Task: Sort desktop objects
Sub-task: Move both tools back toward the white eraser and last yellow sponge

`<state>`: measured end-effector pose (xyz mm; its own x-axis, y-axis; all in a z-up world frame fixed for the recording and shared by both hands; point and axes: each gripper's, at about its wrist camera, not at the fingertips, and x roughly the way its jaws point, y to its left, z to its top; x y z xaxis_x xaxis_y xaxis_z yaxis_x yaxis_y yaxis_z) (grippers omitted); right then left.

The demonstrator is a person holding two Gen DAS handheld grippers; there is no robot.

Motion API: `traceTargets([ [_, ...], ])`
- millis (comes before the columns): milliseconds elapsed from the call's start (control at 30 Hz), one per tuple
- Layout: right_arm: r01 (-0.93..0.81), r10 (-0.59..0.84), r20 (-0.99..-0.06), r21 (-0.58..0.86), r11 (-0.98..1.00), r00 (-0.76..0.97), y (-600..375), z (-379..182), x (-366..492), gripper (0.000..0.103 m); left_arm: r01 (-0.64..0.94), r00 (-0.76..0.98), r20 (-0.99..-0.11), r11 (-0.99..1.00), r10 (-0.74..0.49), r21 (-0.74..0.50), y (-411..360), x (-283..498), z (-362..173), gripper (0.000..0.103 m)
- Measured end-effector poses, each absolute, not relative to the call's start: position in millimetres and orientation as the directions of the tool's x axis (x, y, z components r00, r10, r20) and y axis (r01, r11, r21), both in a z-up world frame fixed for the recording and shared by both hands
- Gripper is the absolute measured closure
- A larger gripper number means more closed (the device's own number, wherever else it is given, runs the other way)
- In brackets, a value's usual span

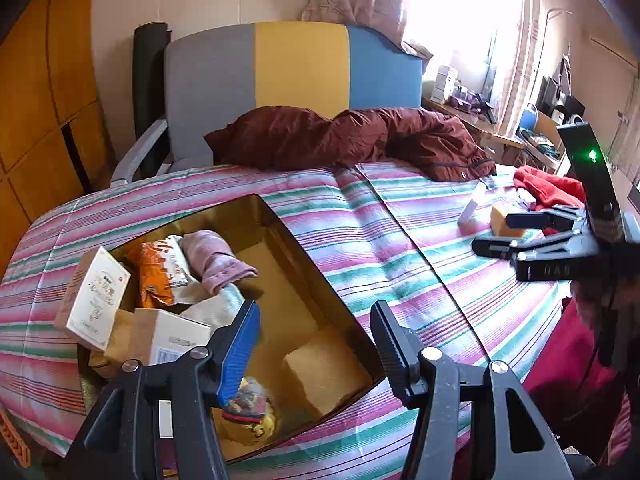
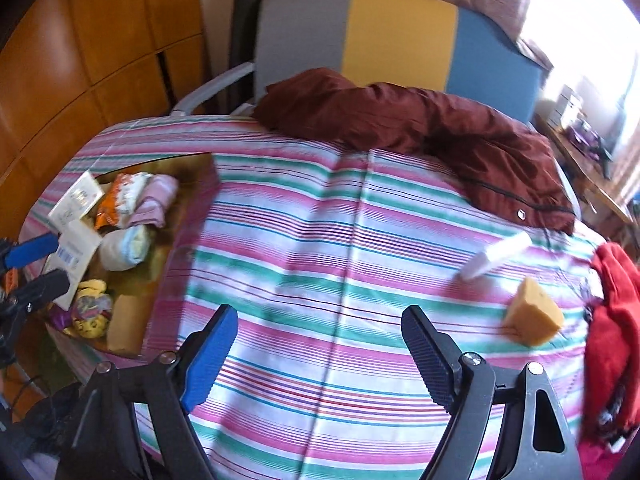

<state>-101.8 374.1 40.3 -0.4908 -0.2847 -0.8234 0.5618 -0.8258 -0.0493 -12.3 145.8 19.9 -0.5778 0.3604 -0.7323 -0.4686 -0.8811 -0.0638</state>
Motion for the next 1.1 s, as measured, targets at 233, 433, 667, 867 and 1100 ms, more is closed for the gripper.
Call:
traceTargets([
  [233, 0.455, -0.218, -0.839, -0.039, -0.889, -0.498, 419.7, 43.2, -128.4, 0.018, -0.507, -0.54, -0.748, -0.858, 0.386, -0.077, 161.6, -12.4, 13.6, 0.045],
  [433, 0.35, -0.158, -0.856, -0.028, -0.936, -0.493, 471.9, 41.2, -148.6, 0.018, -0.548, -0.506, -0.759, -0.833, 0.409, -0.083, 176.8, -9.4, 7.4, 0.045],
  [667, 0.182, -0.095, -0.874, 0.008, -0.983, -0.476, 535.8, 37.0, -175.2, 0.015, -0.57, -0.468, -0.781, -0.817, 0.414, -0.091, 190.4, -9.3, -2.2, 0.045],
  [867, 0.074, -0.05, -0.894, 0.019, -0.997, -0.446, 565.0, 26.4, -197.9, 0.015, -0.589, -0.446, -0.796, -0.804, 0.41, -0.084, 202.5, -9.3, -8.6, 0.045],
  [1100, 0.05, -0.054, -0.9, 0.036, -0.998, -0.432, 568.6, 8.1, -235.3, 0.002, -0.609, -0.42, -0.81, -0.789, 0.409, -0.082, 217.5, -11.8, -14.0, 0.045],
])
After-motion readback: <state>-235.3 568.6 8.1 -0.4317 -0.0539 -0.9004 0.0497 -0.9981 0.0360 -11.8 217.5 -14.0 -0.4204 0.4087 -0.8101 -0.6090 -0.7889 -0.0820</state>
